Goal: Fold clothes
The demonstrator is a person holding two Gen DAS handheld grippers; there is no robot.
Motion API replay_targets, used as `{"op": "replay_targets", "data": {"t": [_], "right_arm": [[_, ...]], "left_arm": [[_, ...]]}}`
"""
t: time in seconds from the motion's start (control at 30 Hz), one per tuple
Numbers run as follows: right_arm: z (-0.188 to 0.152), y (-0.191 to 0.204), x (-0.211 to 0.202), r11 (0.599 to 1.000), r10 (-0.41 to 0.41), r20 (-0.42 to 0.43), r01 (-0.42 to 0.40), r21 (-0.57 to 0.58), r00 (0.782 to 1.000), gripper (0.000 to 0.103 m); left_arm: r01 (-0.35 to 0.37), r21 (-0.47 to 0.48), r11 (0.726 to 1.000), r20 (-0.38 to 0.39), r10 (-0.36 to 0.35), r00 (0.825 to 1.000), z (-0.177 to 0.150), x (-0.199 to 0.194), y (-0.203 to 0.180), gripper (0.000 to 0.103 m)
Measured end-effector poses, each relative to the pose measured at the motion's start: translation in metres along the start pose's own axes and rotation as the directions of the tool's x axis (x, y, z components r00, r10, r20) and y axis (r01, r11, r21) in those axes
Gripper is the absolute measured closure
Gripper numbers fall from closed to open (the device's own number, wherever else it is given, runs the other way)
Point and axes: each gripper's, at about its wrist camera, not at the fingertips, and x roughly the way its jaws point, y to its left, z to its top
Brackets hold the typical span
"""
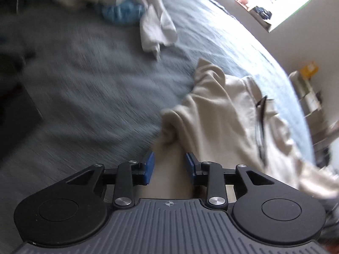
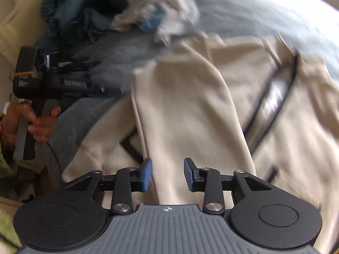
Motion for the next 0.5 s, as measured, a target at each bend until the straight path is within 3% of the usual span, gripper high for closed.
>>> {"op": "replay_targets", "data": {"t": [0.07, 0.17, 0.3, 0.33, 0.4, 0.43, 0.5], "right_arm": [[0.016, 0.02, 0.016, 0.993, -0.001, 0.026, 0.004, -0.122, 1.0, 0.061], [0.035, 0.048, 0.047, 0.959, -0.007, 0.054, 0.022, -0.282, 0.999, 0.056], [0.047, 0.071, 0.096, 0.916, -0.07, 0.038, 0.08, -0.393, 0.997, 0.056], [0.048, 0.072, 0.105, 0.905, -0.105, 0.026, 0.106, -0.412, 0.994, 0.064], [0.053, 0.067, 0.108, 0.916, -0.143, 0.029, 0.144, -0.375, 0.989, 0.068], [0.056, 0.063, 0.107, 0.928, -0.151, 0.033, 0.153, -0.339, 0.988, 0.098], [0.062, 0.054, 0.102, 0.951, -0.163, 0.038, 0.167, -0.26, 0.986, 0.097]], "left_arm": [[-0.06, 0.111, 0.992, 0.011, 0.059, 0.998, 0.001, 0.004, -0.004, 0.071], [-0.109, 0.267, 0.958, 0.029, 0.105, 0.994, 0.002, 0.016, -0.013, 0.071], [-0.101, 0.339, 0.935, 0.038, 0.093, 0.995, 0.004, 0.029, -0.014, 0.071], [-0.094, 0.342, 0.935, 0.037, 0.086, 0.996, 0.004, 0.032, -0.014, 0.071], [-0.08, 0.337, 0.938, 0.031, 0.073, 0.997, 0.004, 0.036, -0.014, 0.071], [-0.072, 0.336, 0.939, 0.03, 0.066, 0.997, 0.004, 0.038, -0.013, 0.071], [-0.049, 0.34, 0.939, 0.026, 0.042, 0.999, 0.004, 0.041, -0.014, 0.071]]}}
